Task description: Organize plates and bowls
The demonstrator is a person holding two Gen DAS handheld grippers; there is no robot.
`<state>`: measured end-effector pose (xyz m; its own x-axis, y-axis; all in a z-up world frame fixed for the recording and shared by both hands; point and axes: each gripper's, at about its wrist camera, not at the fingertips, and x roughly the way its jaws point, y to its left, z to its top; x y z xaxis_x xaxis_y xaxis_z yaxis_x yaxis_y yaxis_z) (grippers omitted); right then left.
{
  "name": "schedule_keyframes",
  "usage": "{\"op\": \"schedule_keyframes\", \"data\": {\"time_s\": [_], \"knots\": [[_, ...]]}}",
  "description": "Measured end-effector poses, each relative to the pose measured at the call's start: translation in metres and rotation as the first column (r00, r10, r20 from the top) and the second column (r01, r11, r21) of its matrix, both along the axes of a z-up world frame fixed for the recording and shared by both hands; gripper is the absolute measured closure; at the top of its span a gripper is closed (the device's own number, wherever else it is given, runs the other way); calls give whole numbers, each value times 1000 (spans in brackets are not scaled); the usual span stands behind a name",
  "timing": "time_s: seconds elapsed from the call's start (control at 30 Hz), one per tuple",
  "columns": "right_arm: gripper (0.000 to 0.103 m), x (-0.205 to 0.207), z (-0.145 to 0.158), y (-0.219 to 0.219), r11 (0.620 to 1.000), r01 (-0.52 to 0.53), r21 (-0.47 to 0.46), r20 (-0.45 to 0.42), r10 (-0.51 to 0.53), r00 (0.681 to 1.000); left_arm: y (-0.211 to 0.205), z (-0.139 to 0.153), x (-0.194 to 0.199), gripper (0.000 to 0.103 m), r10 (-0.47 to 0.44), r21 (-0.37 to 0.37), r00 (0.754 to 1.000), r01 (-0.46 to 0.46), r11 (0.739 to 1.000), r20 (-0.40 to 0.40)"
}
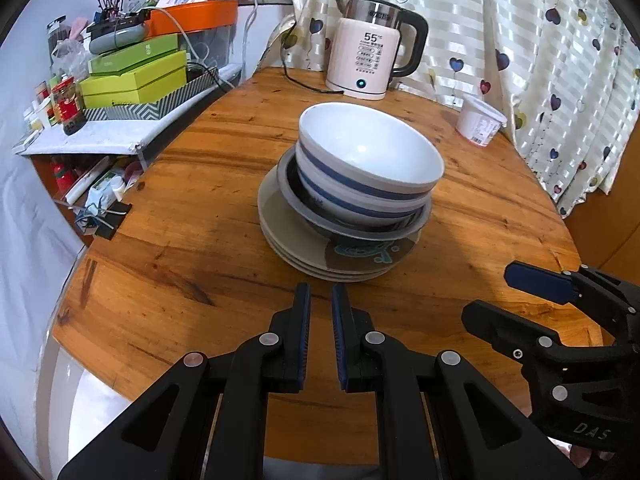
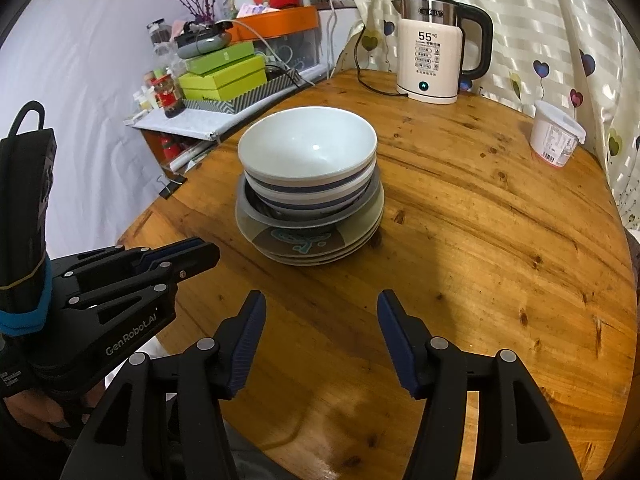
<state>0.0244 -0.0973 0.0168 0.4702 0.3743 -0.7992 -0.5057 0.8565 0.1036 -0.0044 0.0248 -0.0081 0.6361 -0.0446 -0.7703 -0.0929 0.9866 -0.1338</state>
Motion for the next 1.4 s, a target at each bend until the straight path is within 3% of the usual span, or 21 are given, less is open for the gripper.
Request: {"op": "schedule_keyframes", "data": {"time_s": [1.4], "knots": [[43,6,-8,5,1000,-11,-9,-18,11,1000,-4,-3,8,92,9,38,1000,-8,999,-16]]}}
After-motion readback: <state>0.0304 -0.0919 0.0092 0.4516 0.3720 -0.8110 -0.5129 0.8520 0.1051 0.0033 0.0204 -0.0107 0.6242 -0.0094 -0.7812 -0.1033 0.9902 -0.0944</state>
